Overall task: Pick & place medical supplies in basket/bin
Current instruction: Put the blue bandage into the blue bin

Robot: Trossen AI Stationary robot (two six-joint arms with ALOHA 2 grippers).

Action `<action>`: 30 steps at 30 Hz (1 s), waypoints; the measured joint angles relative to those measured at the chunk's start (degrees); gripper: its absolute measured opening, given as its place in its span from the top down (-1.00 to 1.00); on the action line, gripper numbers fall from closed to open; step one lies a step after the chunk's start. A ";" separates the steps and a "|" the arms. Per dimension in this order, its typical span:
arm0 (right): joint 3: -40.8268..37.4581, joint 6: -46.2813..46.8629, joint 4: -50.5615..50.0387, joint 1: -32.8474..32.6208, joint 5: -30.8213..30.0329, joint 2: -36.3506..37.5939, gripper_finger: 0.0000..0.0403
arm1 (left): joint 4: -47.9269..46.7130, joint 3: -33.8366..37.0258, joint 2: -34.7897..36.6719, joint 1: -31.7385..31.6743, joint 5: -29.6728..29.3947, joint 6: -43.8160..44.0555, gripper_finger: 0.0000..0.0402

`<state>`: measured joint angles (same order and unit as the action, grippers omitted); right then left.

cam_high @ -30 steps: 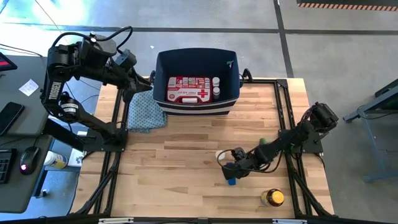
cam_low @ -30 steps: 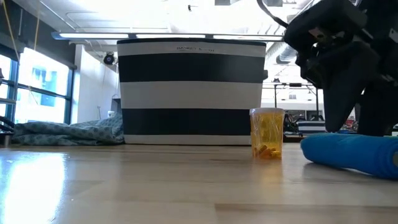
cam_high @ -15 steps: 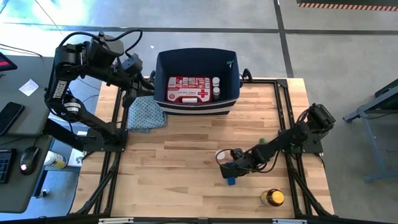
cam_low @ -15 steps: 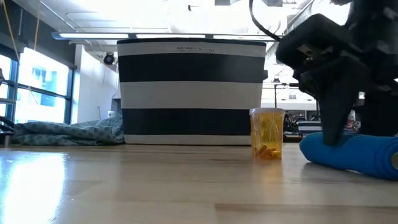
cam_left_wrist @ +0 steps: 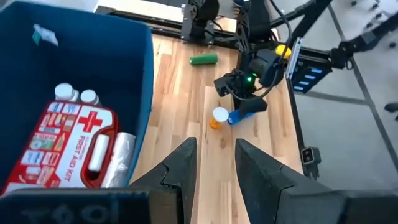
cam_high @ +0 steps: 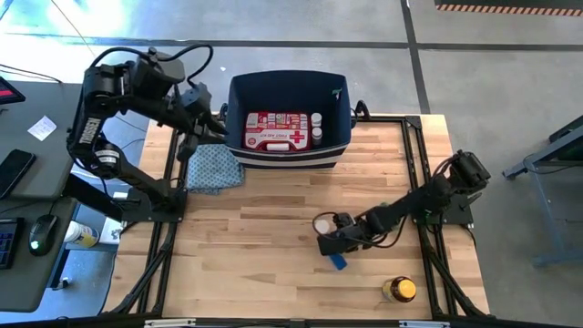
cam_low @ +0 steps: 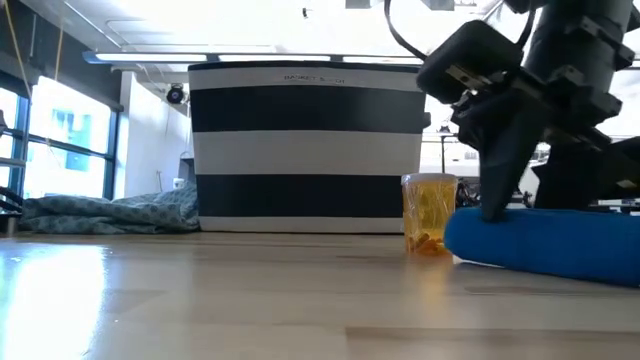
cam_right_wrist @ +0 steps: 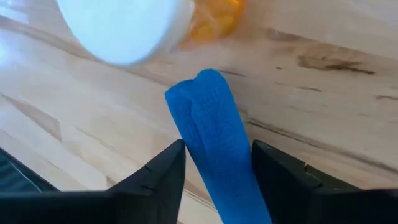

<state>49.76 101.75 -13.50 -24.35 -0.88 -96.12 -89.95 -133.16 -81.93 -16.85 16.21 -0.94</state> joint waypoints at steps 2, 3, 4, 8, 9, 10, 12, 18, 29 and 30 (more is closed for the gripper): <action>0.00 -0.15 -0.02 -0.67 -0.35 0.00 0.26 | 0.12 -0.01 -0.08 -0.01 0.91 -1.85 0.28; 0.00 -0.24 -0.02 -0.97 -0.60 0.00 0.30 | 0.20 -0.01 -0.30 0.01 1.25 -2.25 0.28; 0.00 -0.63 -0.22 -1.28 -1.02 0.00 0.36 | 0.64 -0.01 -0.69 0.01 1.27 -2.37 0.28; 0.00 -1.71 -1.00 -2.21 -2.65 0.01 0.56 | 3.26 -0.01 -1.92 0.01 1.29 -2.19 0.28; 0.00 -1.80 -1.03 -2.49 -2.87 0.11 0.60 | 4.05 -0.01 -2.20 0.01 1.23 -1.96 0.28; 0.00 -2.01 -1.07 -2.75 -2.89 0.13 0.65 | 4.69 -0.01 -2.50 0.01 0.99 -1.83 0.28; 0.00 -3.10 -1.17 -3.35 -2.55 0.43 0.71 | 5.30 -0.01 -3.19 0.00 -0.03 -1.00 0.28; -0.04 -5.61 -3.19 -5.25 -2.28 4.72 0.75 | 4.88 -0.01 -4.88 -0.01 -1.49 5.73 0.28; -0.04 -18.34 -9.27 -3.28 -18.01 23.93 0.73 | 7.41 -0.01 -5.25 -0.01 -1.79 14.70 0.28; -0.04 -20.42 -8.19 -2.36 -20.36 25.74 0.73 | 8.73 -0.01 -5.25 -0.01 -1.79 14.38 0.28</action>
<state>49.71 81.33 -21.69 -26.71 -21.24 -70.37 -81.22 -133.16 -87.18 -16.86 14.41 13.44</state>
